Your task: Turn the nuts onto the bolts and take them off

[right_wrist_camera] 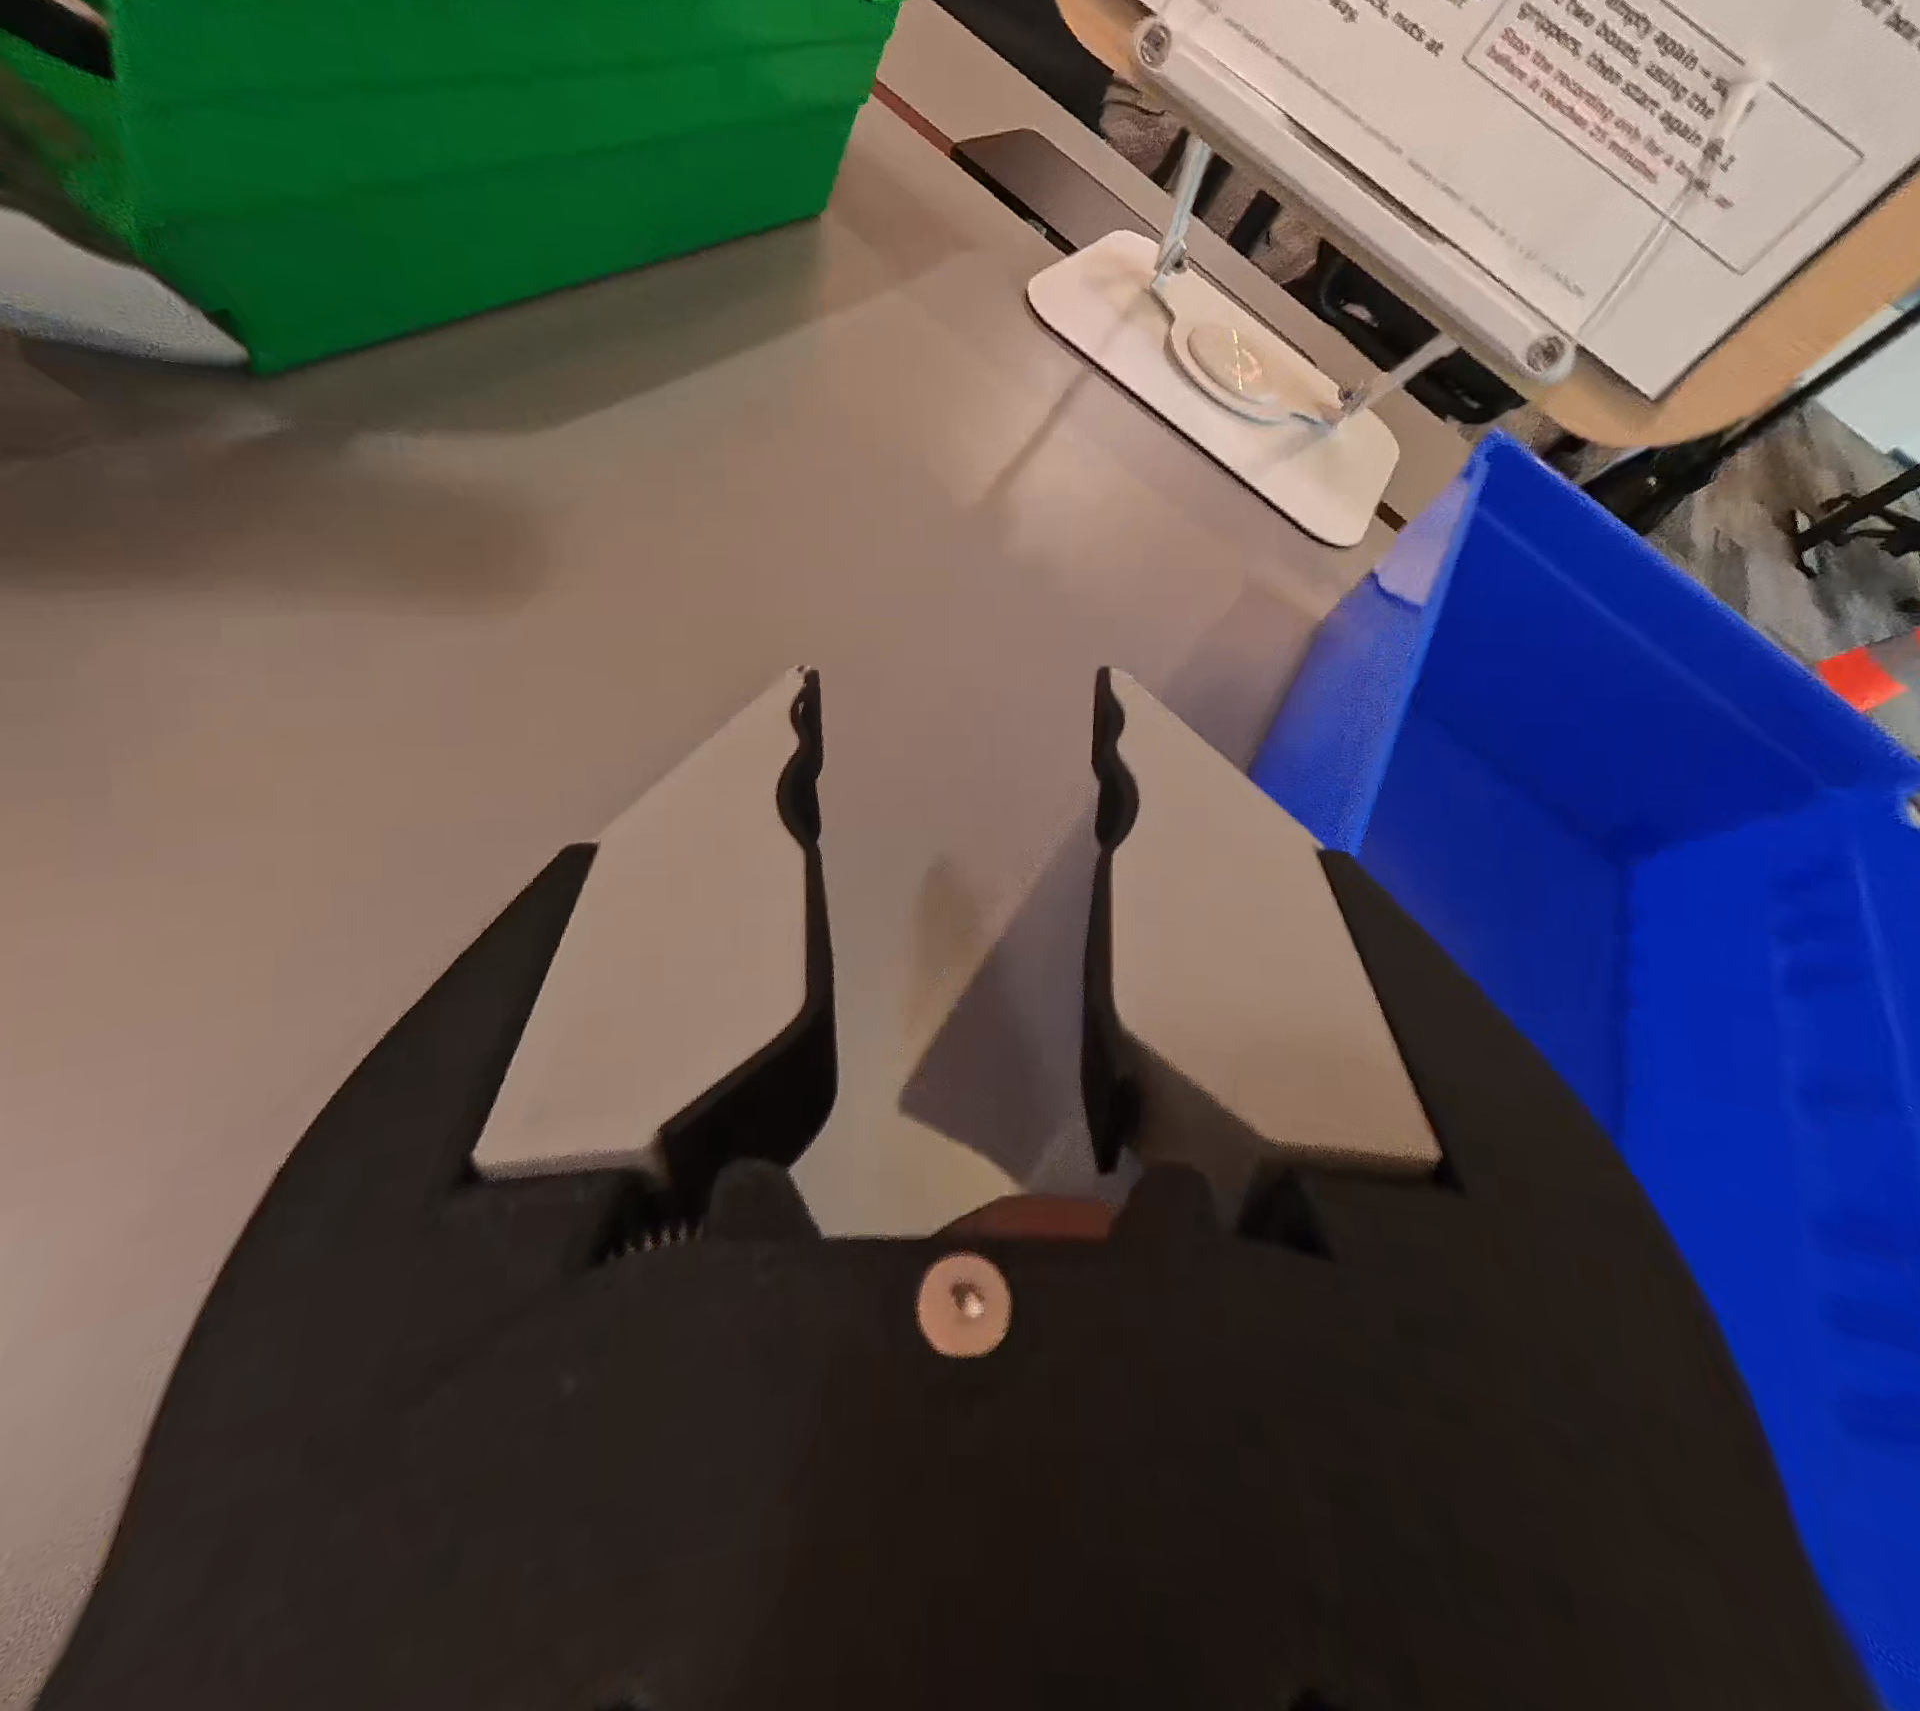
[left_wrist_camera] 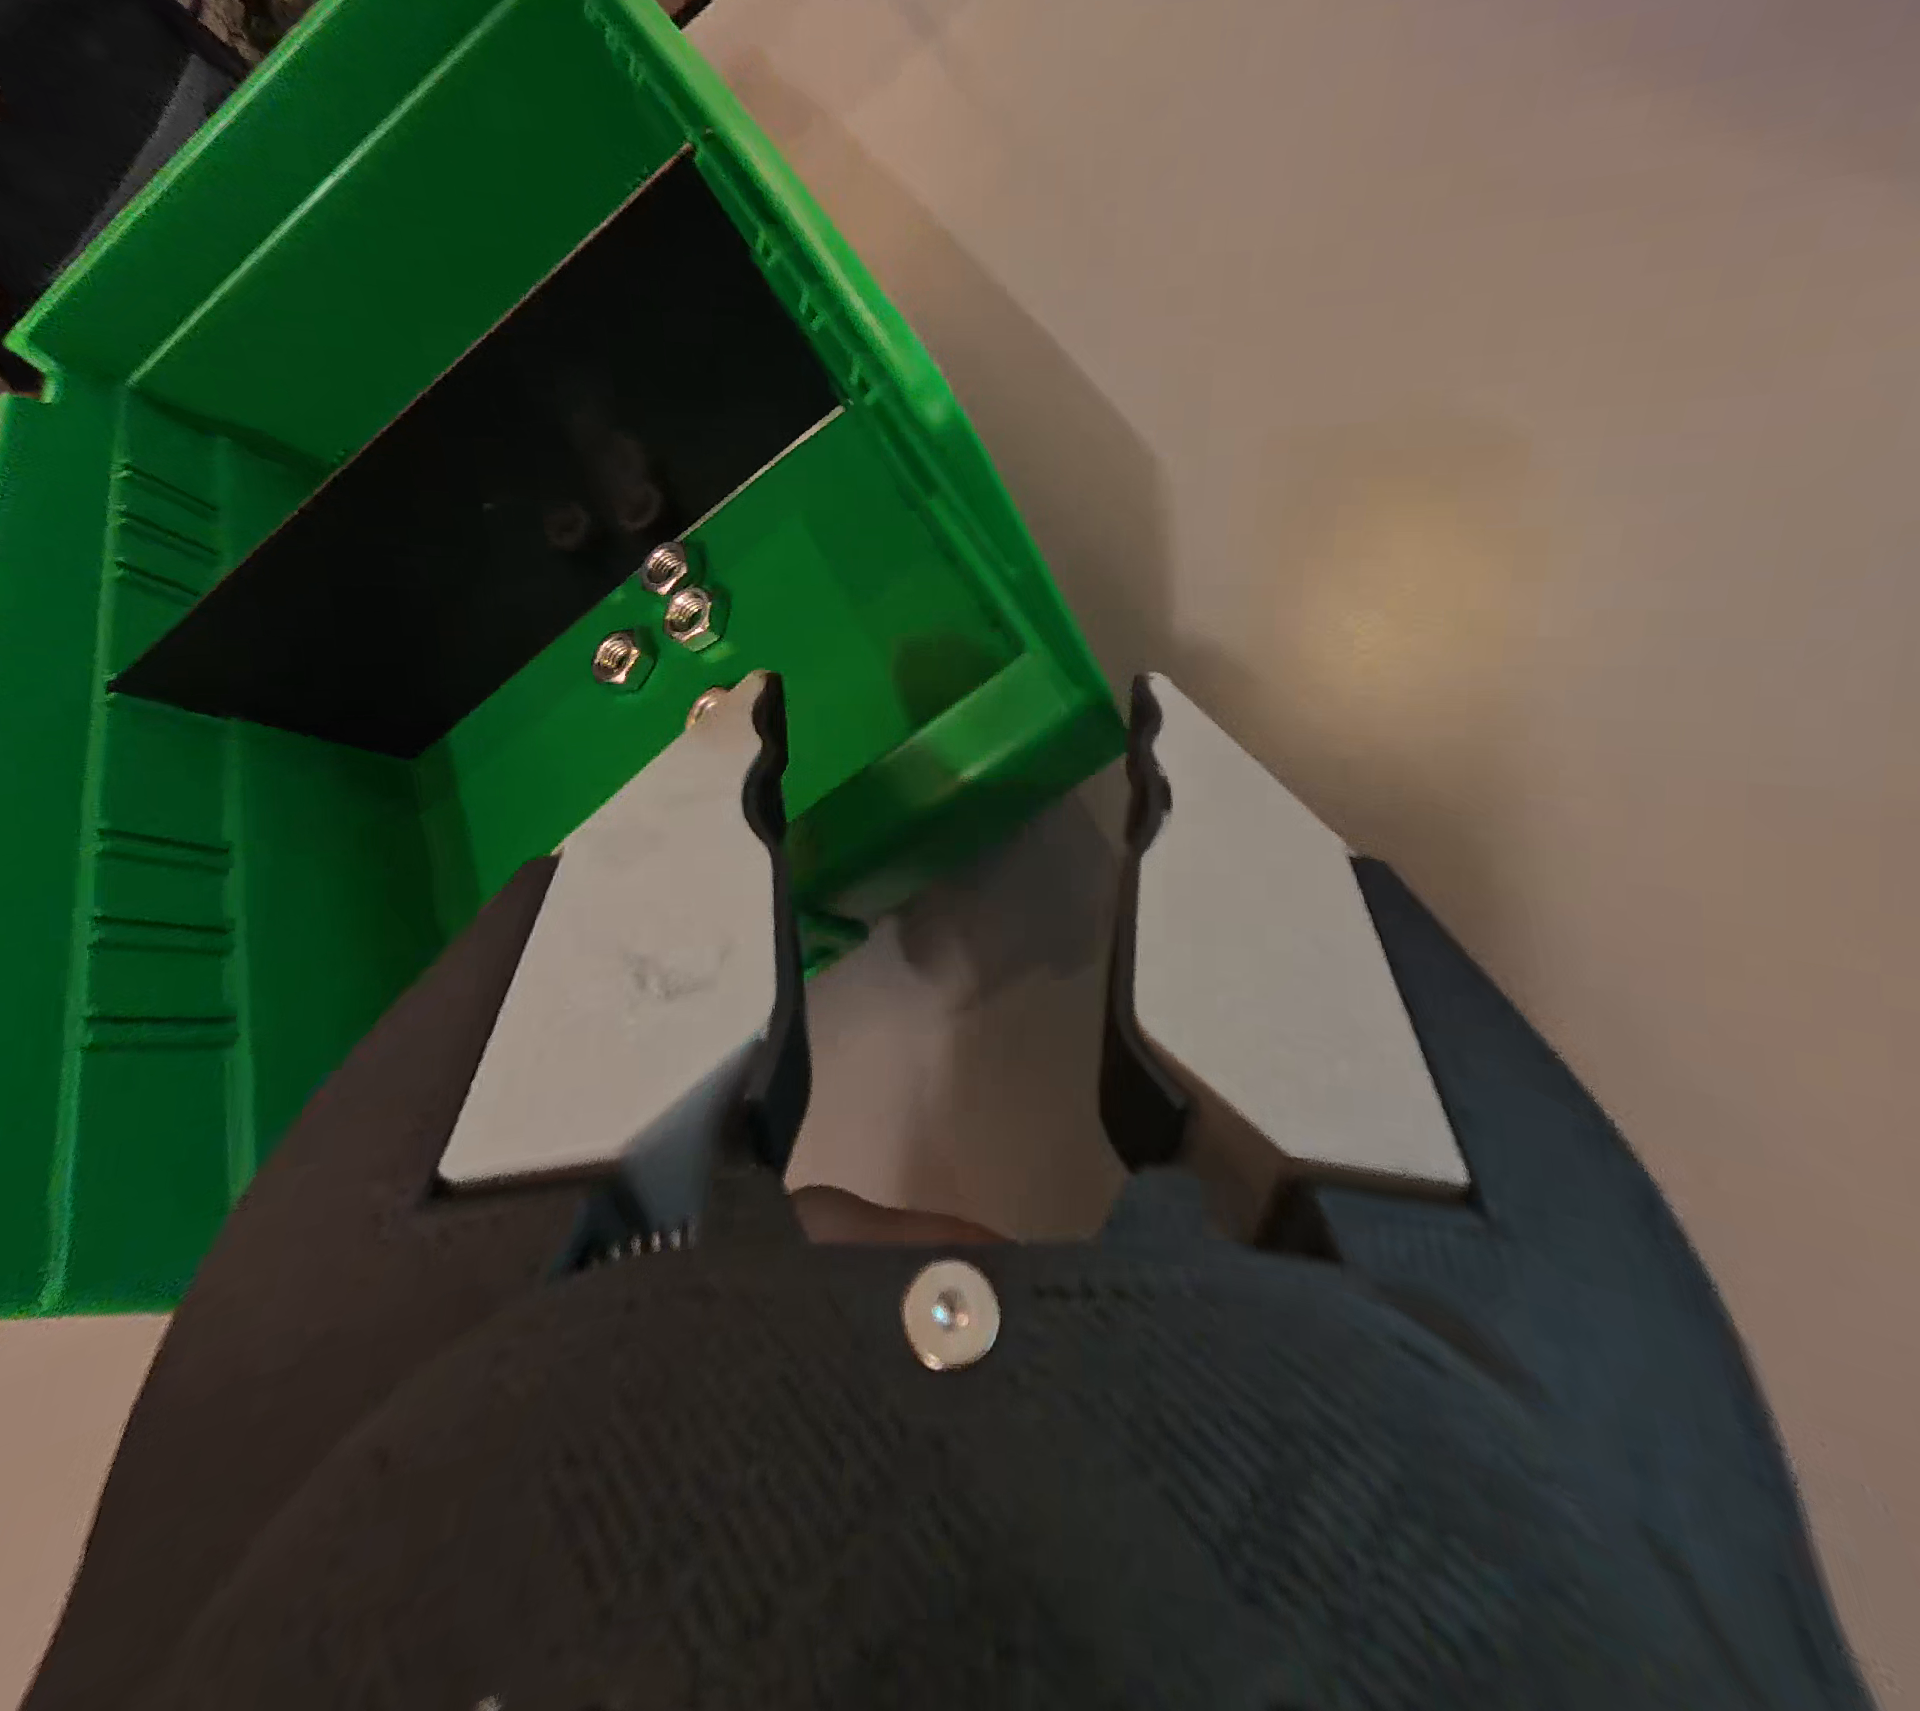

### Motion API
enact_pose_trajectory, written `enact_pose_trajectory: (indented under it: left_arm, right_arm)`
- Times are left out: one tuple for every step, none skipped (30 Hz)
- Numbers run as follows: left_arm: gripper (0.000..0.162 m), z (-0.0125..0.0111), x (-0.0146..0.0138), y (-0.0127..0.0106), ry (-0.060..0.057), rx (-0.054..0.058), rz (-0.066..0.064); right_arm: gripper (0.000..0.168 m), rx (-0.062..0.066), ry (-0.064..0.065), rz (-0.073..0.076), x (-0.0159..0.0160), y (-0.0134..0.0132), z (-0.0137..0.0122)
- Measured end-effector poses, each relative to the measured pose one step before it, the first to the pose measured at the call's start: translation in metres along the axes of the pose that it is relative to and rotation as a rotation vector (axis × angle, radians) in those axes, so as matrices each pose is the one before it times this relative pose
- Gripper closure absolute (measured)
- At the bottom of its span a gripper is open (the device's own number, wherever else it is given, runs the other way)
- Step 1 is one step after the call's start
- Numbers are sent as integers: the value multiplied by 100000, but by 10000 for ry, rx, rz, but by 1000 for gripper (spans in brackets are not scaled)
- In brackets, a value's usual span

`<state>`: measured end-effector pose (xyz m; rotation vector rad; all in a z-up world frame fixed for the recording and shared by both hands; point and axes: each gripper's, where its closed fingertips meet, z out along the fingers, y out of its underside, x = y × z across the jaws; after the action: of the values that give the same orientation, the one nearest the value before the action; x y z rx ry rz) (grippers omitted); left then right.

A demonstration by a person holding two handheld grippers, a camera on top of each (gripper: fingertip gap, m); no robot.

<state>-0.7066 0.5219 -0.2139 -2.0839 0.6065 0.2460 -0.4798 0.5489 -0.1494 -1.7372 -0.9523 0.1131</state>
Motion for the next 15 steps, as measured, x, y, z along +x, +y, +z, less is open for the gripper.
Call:
enact_pose_trajectory:
  left_arm:
    - [100, 327, 4, 62, 47, -4, 36]
    - [105, 244, -208, 63, -56, -19, 39]
    - [107, 211, -434, 143, -164, -89, 117]
    - [109, 233, -507, 287, -195, -186, 169]
    - [110, 254, -365, 381, -106, -234, 182]
    - [109, 140, -151, 199, 21, -131, 88]
    - [108, -105, 90, -200, 165, 59, -71]
    - [108, -333, 104, -645, 151, 259, -184]
    - [109, -504, 87, -958, 80, 368, -183]
    - [109, -587, 177, -1135, 78, 391, -133]
    - [109, -603, 244, -1313, 48, 431, -84]
    - [110, -522, 296, -1429, 16, 469, -33]
    - [105, -311, 51, -1364, -223, 407, -47]
    - [111, -111, 363, -1487, -159, 516, 28]
    - [118, 75, 680, -1460, -103, 563, 88]
  right_arm:
    - [118, -6, 1, -22, -217, -388, 819]
    - [118, -3, -9, -22, -134, -392, 754]
    - [118, 83, -7, -29, -90, -481, 656]
    - [117, 97, -7, -18, -61, -495, 600]
    - [117, 45, -34, -19, -83, -436, 567]
    - [117, 55, -15, -38, -49, -448, 544]
    - [117, 63, 27, -49, 33, -441, 529]
    - [117, 14, -12, -47, -27, -326, 555]
    - [116, -18, -38, -26, -46, -244, 588]
    - [115, 28, -9, -4, 17, -262, 578]
    - [115, 28, 25, -8, 74, -228, 563]
    - [115, -8, 76, -29, 167, -139, 545]
    - [114, 11, 95, -28, 230, -140, 486]
    - [111, 58, 122, 5, 314, -151, 421]
    - [111, 97, 146, 37, 396, -102, 379]
